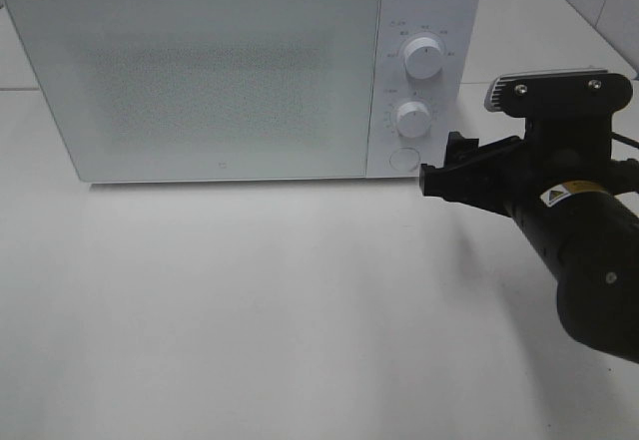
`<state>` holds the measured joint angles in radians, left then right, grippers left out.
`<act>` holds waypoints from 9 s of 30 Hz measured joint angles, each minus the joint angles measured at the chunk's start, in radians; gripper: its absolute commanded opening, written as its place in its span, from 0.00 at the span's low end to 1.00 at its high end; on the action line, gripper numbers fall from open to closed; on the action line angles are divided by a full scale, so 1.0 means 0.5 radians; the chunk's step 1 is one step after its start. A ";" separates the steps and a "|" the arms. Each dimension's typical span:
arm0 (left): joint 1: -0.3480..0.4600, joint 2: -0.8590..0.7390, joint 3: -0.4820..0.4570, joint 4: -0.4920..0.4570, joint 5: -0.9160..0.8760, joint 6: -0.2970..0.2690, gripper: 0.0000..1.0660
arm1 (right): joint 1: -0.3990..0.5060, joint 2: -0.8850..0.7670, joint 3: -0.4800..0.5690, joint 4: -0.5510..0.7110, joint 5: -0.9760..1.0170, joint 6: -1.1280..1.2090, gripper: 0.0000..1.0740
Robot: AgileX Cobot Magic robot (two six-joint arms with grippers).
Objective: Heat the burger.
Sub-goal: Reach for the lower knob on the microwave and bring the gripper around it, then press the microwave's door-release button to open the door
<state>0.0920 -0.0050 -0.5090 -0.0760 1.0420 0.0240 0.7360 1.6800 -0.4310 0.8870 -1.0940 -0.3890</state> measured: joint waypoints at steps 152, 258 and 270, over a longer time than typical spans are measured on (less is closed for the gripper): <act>0.000 0.000 0.000 0.000 0.000 0.000 0.94 | -0.204 0.780 -0.744 -0.464 -0.060 1.188 0.00; 0.000 0.000 0.000 0.000 0.000 0.000 0.94 | -0.178 0.216 -0.382 -0.900 0.824 2.586 0.65; 0.000 0.000 0.000 0.000 0.000 0.000 0.94 | -0.180 -0.204 -0.378 -0.900 1.610 0.972 0.65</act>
<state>0.0920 -0.0050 -0.5090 -0.0760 1.0420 0.0240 0.6460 1.5780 -0.6200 0.4370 -0.2890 0.0970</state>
